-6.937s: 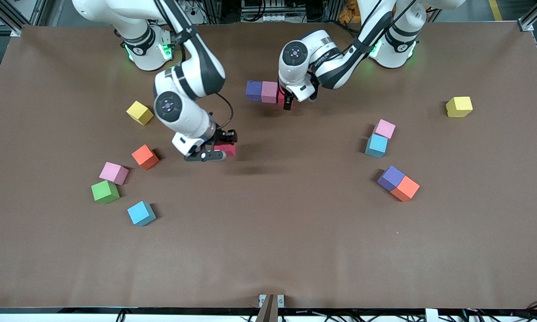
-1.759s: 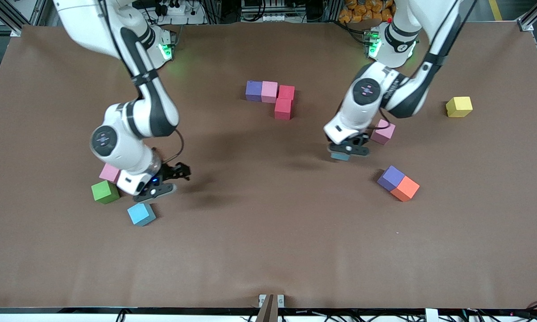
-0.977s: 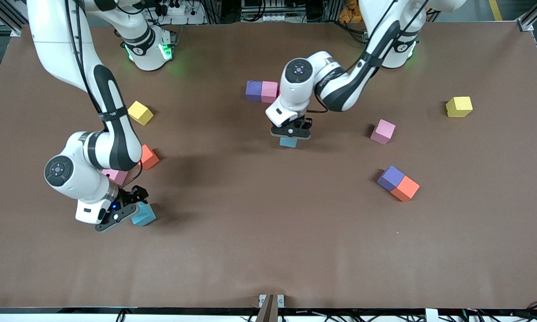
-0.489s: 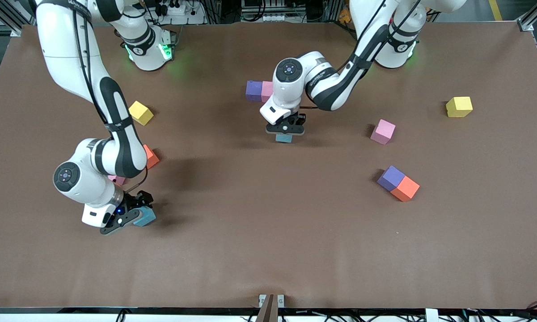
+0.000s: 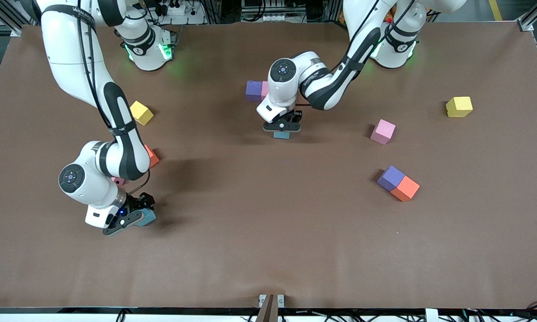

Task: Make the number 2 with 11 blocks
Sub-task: 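Lower cyan under red with the left gripper while the right gripper grasps cyan, then release cyan and raise the left gripper while the right gripper lifts cyan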

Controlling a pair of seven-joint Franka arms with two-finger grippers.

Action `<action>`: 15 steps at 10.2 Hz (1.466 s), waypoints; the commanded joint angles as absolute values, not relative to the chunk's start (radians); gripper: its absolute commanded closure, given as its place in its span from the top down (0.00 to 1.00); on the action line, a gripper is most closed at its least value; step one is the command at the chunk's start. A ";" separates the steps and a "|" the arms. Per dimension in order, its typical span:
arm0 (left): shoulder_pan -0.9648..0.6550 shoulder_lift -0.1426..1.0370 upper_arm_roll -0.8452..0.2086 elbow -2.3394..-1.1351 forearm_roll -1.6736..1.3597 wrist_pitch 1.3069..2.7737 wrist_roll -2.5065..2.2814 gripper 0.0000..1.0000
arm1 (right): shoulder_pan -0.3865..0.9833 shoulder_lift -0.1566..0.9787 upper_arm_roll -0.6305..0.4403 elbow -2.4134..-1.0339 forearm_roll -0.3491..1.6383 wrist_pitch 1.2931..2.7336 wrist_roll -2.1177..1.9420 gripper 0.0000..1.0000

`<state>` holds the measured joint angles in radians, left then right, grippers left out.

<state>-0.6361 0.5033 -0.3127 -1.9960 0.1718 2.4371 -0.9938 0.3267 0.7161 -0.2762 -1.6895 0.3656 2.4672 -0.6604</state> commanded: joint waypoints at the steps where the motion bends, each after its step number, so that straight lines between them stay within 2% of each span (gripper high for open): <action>1: -0.649 0.506 -0.304 -1.985 0.172 2.421 -0.985 0.48 | 0.318 0.732 -0.265 -1.661 0.380 2.465 -0.675 0.35; 2: -0.650 0.505 -0.304 -1.986 0.172 2.419 -0.983 0.49 | 0.321 0.732 -0.265 -1.657 0.380 2.462 -0.670 0.24; 3: -0.650 0.503 -0.305 -1.987 0.172 2.408 -0.983 0.50 | 0.321 0.730 -0.265 -1.640 0.380 2.450 -0.669 0.20; 4: -0.650 0.500 -0.307 -1.987 0.173 2.401 -0.982 0.51 | 0.325 0.726 -0.265 -1.631 0.379 2.441 -0.669 0.19; 7: -0.653 0.497 -0.310 -1.993 0.173 2.399 -0.979 0.51 | 0.342 0.713 -0.267 -1.554 0.379 2.272 -0.666 0.19; 13: -0.655 0.491 -0.328 -2.002 0.173 2.399 -0.982 0.51 | 0.402 0.606 -0.268 -1.555 0.365 2.067 -0.563 0.21; 14: -0.655 0.491 -0.328 -2.008 0.173 2.399 -0.980 0.58 | 0.414 0.595 -0.268 -1.558 0.364 2.056 -0.546 0.21; 15: -0.655 0.491 -0.328 -2.013 0.173 2.399 -0.982 0.72 | 0.420 0.588 -0.270 -1.559 0.364 2.034 -0.537 0.21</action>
